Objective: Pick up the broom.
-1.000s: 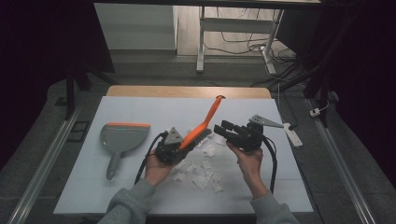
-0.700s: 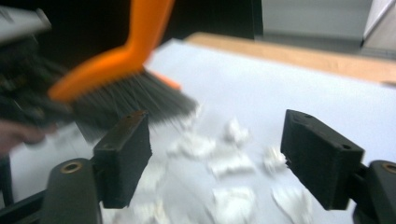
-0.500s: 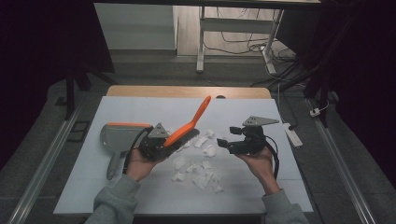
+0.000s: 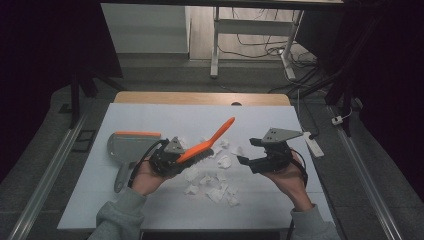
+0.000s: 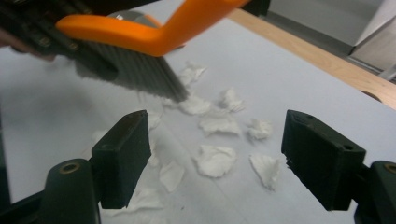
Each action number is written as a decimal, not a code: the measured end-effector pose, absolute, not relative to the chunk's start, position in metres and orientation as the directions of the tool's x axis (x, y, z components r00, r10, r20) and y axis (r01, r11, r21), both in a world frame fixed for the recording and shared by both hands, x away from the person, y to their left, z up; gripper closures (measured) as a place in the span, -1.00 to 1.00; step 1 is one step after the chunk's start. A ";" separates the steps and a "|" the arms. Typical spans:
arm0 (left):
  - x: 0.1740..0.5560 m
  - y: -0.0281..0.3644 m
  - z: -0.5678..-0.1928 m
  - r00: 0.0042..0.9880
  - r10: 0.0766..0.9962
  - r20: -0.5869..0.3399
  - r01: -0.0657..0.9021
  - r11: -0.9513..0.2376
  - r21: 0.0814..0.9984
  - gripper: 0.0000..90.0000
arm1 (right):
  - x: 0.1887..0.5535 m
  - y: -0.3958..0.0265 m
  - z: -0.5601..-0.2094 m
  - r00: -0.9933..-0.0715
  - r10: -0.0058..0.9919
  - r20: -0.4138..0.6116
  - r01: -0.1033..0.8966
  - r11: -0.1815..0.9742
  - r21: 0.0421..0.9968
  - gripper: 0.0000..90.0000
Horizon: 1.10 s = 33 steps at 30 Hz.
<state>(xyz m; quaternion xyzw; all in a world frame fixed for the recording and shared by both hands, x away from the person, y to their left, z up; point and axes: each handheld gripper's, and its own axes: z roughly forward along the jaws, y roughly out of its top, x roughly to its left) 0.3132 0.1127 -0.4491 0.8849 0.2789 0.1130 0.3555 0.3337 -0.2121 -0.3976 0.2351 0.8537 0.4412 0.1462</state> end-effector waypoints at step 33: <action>0.307 0.061 -0.457 0.953 0.299 0.039 0.228 -0.798 0.559 0.79 | 0.318 -0.174 -0.396 -0.916 0.370 -0.152 0.155 0.678 0.718 -0.39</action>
